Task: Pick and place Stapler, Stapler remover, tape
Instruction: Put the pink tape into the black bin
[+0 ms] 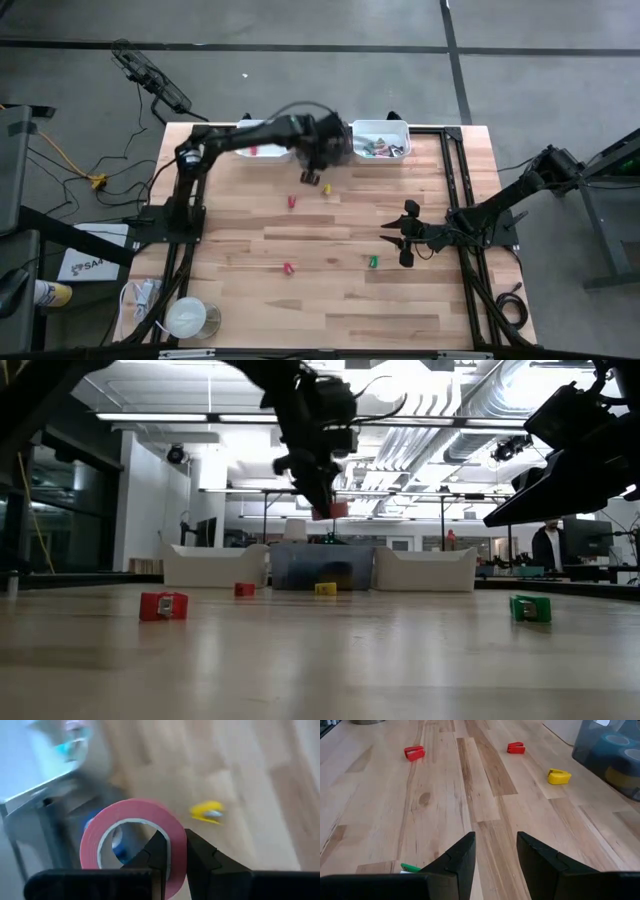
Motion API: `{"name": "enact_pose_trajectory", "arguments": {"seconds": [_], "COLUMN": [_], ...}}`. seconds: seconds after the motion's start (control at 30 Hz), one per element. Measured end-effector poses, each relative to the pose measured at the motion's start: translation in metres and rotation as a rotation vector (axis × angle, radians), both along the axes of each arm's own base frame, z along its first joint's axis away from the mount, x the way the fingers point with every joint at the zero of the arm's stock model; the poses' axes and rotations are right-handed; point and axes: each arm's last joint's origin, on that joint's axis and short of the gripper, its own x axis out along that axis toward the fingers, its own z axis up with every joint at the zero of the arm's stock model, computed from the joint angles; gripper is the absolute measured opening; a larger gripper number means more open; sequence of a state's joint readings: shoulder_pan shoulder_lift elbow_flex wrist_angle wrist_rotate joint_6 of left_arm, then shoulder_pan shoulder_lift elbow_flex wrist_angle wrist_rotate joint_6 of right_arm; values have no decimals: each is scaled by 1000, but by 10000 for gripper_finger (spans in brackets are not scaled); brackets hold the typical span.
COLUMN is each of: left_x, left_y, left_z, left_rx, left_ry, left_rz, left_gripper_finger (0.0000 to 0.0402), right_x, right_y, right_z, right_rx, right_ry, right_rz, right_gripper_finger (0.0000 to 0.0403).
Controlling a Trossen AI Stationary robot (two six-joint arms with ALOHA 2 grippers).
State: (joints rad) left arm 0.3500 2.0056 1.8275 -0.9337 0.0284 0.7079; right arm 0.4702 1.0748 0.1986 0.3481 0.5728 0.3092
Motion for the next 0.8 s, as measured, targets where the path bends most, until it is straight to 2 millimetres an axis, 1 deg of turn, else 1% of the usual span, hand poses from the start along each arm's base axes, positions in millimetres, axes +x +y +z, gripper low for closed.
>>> {"name": "enact_pose_trajectory", "arguments": {"seconds": [0.1,0.2,0.27,0.33,0.5,0.67,0.8], "left_x": [-3,-7,-8,-8,-7,-5,-8], "left_y": [30,54,68,77,89,91,90], "left_z": [5,10,12,10,-6,-31,-49], "left_rx": [-55,-122,-168,-204,-235,-249,-270], "left_ry": [-123,-247,-338,-413,-540,-699,-805], "left_rz": [99,171,196,216,281,352,438], "left_gripper_finger": [35,35,35,35,35,35,35], "right_x": [0,0,0,-1,-1,-1,-1], "right_y": [0,0,0,0,0,0,0], "right_z": [0,0,-1,-1,-1,-1,-1], "right_rx": [-3,-5,-8,-9,-5,18,39], "right_ry": [1,5,10,13,13,10,8], "right_rz": [1,1,1,1,-1,-8,-13], "right_gripper_finger": [136,136,136,136,136,136,136]}}
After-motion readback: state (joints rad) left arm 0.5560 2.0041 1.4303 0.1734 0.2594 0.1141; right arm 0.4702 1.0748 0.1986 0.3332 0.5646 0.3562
